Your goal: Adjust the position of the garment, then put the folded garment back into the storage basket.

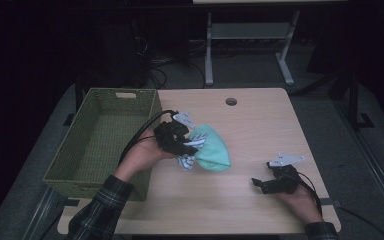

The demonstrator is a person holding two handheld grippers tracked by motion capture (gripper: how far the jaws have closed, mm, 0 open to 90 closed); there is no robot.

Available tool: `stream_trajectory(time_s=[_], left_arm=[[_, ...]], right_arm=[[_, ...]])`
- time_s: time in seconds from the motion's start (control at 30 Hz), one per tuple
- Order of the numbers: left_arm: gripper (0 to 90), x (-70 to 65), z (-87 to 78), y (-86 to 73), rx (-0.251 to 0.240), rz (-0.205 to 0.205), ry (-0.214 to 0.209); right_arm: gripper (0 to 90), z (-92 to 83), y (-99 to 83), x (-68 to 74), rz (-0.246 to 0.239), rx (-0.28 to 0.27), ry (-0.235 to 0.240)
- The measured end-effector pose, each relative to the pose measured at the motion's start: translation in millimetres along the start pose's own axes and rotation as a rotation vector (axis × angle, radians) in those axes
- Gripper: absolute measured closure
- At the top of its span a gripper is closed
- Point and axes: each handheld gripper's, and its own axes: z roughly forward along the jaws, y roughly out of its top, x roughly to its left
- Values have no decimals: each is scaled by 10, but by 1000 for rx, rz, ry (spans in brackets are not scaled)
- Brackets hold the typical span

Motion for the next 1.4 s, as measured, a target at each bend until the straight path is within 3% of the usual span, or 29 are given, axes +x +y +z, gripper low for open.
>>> stream_trajectory(time_s=[0.63,1.0,1.4], left_arm=[[714,184,-490,-193,-35,-61,79],[713,284,-799,-402,-66,-124,153],[711,450,-1063,-715,-63,-206,249]], right_arm=[[133,0,0,1,1,0,0],[133,0,0,1,0,0,0],[133,-1,1,0,0,1,1]])
